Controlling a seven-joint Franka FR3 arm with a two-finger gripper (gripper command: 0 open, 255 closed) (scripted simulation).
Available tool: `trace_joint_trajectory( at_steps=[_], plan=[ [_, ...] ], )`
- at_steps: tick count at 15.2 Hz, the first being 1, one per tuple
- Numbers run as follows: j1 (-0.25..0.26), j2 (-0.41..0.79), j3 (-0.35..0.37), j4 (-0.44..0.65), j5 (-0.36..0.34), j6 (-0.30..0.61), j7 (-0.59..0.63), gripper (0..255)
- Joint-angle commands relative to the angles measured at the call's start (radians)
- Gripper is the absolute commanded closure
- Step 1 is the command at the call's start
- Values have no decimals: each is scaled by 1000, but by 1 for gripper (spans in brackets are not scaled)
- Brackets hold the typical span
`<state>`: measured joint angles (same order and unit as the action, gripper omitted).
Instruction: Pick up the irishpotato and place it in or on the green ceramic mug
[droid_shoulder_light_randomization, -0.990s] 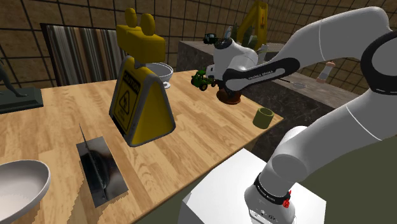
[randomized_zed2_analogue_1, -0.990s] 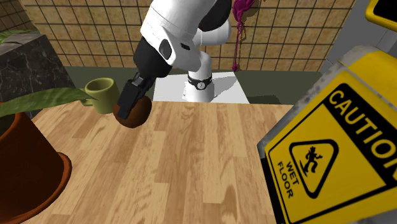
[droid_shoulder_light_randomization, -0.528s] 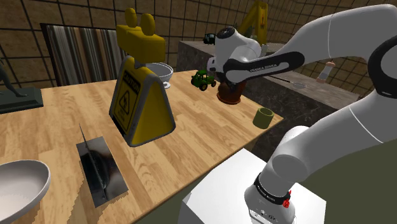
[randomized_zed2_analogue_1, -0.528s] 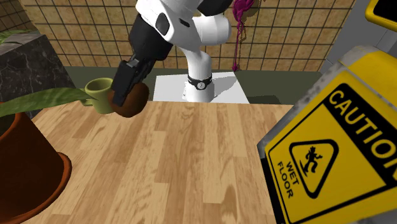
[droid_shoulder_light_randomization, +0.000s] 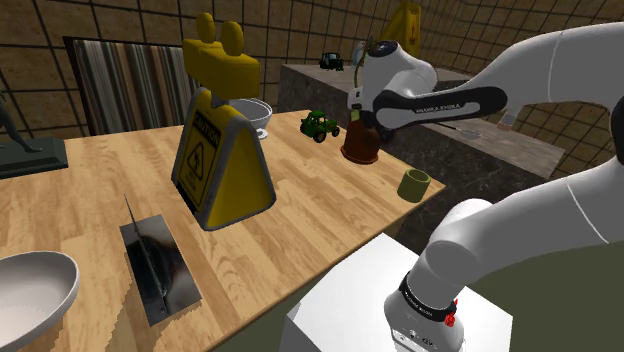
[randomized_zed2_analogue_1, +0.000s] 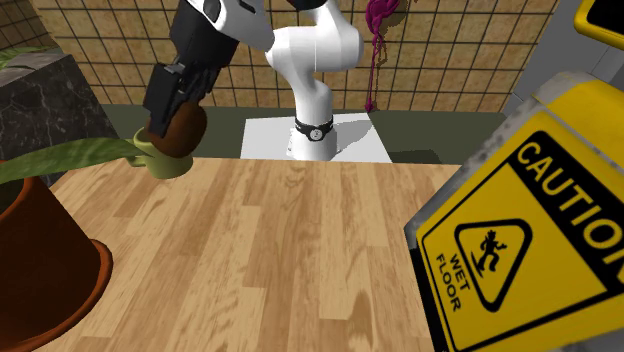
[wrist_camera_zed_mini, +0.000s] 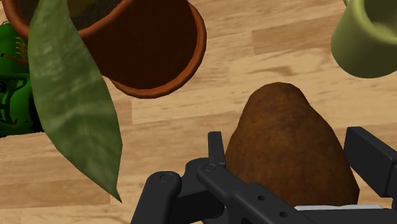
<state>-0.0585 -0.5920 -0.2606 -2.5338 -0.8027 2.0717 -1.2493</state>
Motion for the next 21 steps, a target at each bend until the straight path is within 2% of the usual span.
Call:
trace_joint_trajectory(
  at_steps=[1,8,15,21],
  plan=[
    [-28,-62,-34,-41,-27,7,-45,255],
    [-127,-216,-164,-115,-117,31,-208,255],
    [-221,-313,-318,-124,-205,62,-391,255],
    [-240,-298,-364,-169,-261,126,-367,255]
  ],
)
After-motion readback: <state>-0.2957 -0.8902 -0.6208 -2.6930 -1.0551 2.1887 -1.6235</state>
